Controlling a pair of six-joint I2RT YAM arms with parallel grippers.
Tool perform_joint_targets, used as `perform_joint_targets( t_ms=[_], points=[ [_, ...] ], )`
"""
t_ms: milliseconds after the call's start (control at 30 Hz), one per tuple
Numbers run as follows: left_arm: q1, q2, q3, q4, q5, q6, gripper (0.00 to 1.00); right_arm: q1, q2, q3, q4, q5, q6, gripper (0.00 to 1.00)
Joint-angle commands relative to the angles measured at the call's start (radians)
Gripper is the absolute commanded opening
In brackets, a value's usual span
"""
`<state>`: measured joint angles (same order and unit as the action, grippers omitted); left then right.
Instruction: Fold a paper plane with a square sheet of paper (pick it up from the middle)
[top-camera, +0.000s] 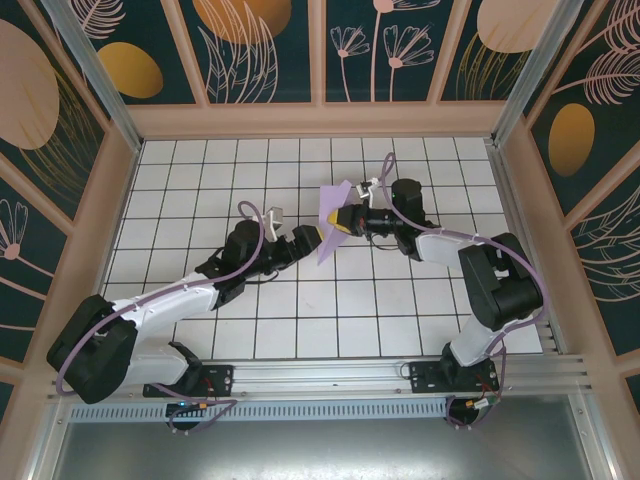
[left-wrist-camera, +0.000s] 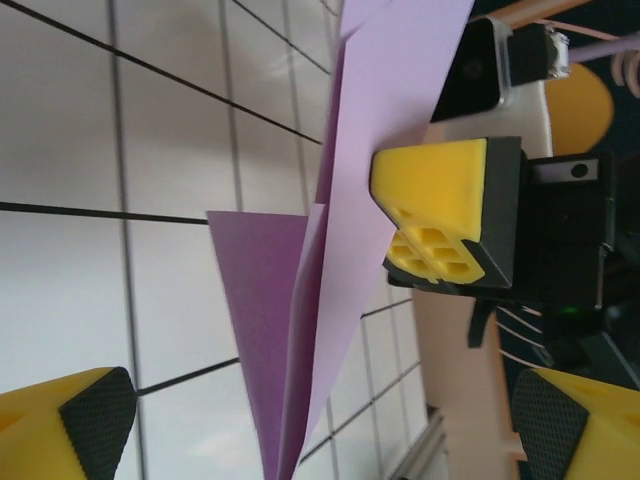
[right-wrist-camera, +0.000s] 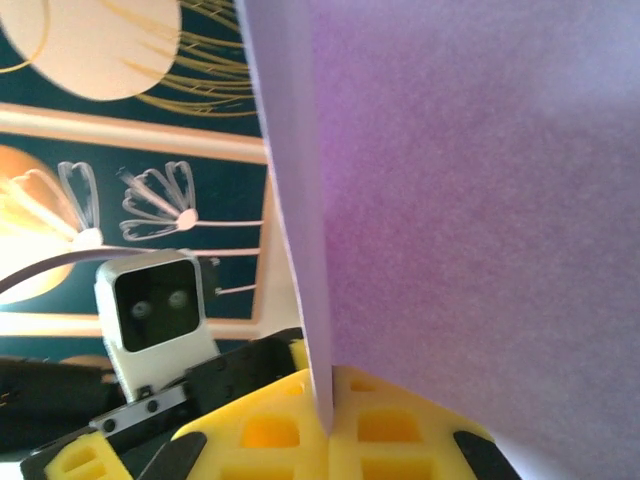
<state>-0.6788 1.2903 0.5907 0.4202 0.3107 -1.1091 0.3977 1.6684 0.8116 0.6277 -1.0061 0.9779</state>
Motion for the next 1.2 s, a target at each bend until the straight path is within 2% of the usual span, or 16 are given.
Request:
perform_joint_targets(
  t_ms=[0,167,233,300,433,533,700,900,1000,1033,1167],
  points=[
    [0.006,0.018,0.011,0.137,0.085,-0.063,0.99,0.011,-0.03,0.034,0.069,-0.109,0.056,0.01],
    [0.006,0.04,0.0,0.235,0.097,-0.097,0.96,0.023,-0.027,0.04,0.064,-0.134,0.09,0.02],
    [0.006,0.057,0.003,0.264,0.106,-0.107,0.85,0.026,-0.021,0.037,0.085,-0.147,0.11,0.02],
    [0.006,0.069,-0.001,0.305,0.11,-0.122,0.8,0.026,-0.023,0.037,0.085,-0.15,0.113,0.02],
    [0.007,0.069,-0.011,0.287,0.081,-0.125,0.85,0.026,-0.03,0.039,0.078,-0.144,0.101,0.02],
    [0.007,0.053,-0.033,0.327,0.079,-0.128,0.74,0.026,-0.014,0.059,0.052,-0.147,0.081,0.02],
    [0.006,0.037,-0.031,0.295,0.079,-0.088,0.48,0.028,0.009,0.061,0.054,-0.141,0.075,0.04],
    [0.007,0.031,-0.009,0.204,0.039,-0.041,0.2,0.025,0.007,0.074,-0.007,-0.13,0.035,0.12],
    [0.007,0.032,0.017,0.113,-0.001,0.006,0.07,0.011,-0.008,0.095,-0.138,-0.096,-0.052,0.2],
    [0.007,0.028,0.031,0.063,-0.022,0.029,0.02,0.001,-0.016,0.107,-0.208,-0.07,-0.1,0.26],
    [0.008,0.007,0.114,-0.213,-0.177,0.166,0.0,-0.035,-0.069,0.161,-0.528,0.139,-0.31,0.44]
  ],
)
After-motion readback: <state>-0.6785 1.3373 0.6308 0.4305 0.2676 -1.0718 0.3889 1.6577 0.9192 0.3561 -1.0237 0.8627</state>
